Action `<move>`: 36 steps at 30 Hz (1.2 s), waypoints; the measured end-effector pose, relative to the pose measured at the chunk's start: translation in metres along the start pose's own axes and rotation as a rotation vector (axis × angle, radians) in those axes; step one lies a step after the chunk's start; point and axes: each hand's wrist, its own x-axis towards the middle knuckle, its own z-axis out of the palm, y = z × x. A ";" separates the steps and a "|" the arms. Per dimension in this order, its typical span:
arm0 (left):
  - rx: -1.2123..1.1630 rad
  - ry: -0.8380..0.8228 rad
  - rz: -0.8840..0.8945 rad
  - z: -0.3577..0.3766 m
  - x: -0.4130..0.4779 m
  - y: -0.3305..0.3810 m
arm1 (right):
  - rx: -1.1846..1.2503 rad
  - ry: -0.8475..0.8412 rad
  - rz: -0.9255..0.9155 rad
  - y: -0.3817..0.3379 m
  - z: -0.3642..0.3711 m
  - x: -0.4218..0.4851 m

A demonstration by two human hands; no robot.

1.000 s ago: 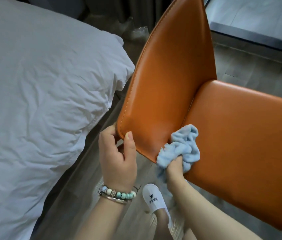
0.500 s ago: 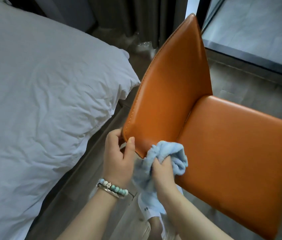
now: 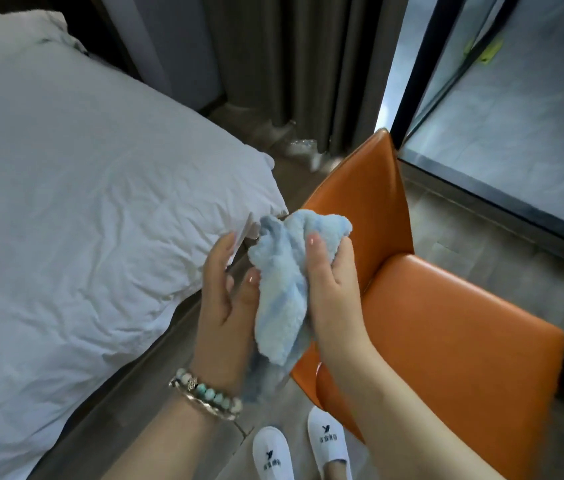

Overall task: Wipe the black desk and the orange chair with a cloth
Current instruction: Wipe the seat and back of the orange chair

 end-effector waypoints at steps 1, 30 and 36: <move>-0.022 -0.052 0.015 0.006 0.006 0.008 | 0.109 -0.057 0.092 -0.006 0.001 0.006; 0.753 -0.794 0.289 -0.007 0.142 -0.042 | 0.142 0.740 0.413 0.044 0.040 0.018; 0.915 -0.793 0.323 0.034 0.168 -0.039 | 0.105 0.791 0.347 0.026 0.022 0.020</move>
